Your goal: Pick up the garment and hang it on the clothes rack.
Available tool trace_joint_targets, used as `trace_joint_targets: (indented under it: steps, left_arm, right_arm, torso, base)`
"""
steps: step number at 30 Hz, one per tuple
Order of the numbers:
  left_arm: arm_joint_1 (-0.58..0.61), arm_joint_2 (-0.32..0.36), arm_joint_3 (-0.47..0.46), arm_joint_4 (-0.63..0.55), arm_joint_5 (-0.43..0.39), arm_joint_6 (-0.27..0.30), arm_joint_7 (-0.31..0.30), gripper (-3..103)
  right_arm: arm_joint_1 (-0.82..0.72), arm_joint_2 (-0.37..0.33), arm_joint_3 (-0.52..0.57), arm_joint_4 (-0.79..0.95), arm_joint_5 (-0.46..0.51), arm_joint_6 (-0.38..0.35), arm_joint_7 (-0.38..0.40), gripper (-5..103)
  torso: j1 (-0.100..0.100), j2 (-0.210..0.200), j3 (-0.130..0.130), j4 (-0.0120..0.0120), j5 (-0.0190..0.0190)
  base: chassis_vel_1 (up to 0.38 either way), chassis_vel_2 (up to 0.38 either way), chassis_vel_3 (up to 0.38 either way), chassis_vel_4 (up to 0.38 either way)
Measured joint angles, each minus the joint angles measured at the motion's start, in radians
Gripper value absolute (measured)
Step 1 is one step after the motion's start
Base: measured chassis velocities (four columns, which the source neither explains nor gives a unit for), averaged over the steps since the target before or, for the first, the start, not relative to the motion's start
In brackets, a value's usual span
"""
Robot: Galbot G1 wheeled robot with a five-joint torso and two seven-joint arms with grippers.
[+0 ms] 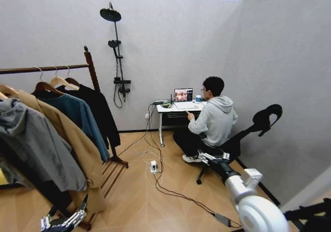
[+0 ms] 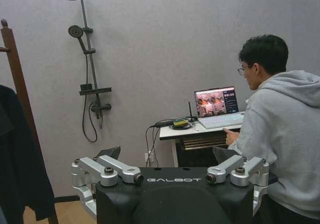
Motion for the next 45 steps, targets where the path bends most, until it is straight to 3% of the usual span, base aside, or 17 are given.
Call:
trace_joint_targets:
  steps: [10,17,31,45]
  left_arm:
    - [0.0,0.0,0.0,0.0,0.0,0.0,0.0,100]
    - [0.0,0.0,0.0,0.0,0.0,0.0,0.0,100]
    - [0.0,0.0,0.0,0.0,0.0,0.0,0.0,100]
    - [0.0,0.0,0.0,0.0,0.0,0.0,0.0,100]
  right_arm:
    - [0.018,0.024,-0.019,-0.087,-0.05,0.08,-0.076,100]
    - [0.049,0.011,-0.039,-0.117,-0.054,0.101,-0.084,100]
    - [0.086,0.042,-0.085,-0.115,-0.068,0.083,-0.096,100]
    - [0.039,0.04,-0.055,-0.129,-0.082,0.09,-0.094,100]
  torso:
    - [0.0,0.0,0.0,-0.0001,0.0003]
    - [0.0,0.0,0.0,0.0,0.0002]
    - [0.0,0.0,0.0,-0.0001,0.0002]
    - [0.0,0.0,0.0,-0.0002,0.0002]
  base:
    - [0.059,-0.066,-0.063,0.06]
    - [0.068,-0.063,-0.07,0.059]
    - [0.058,-0.059,-0.059,0.058]
    - [0.052,-0.064,-0.053,0.059]
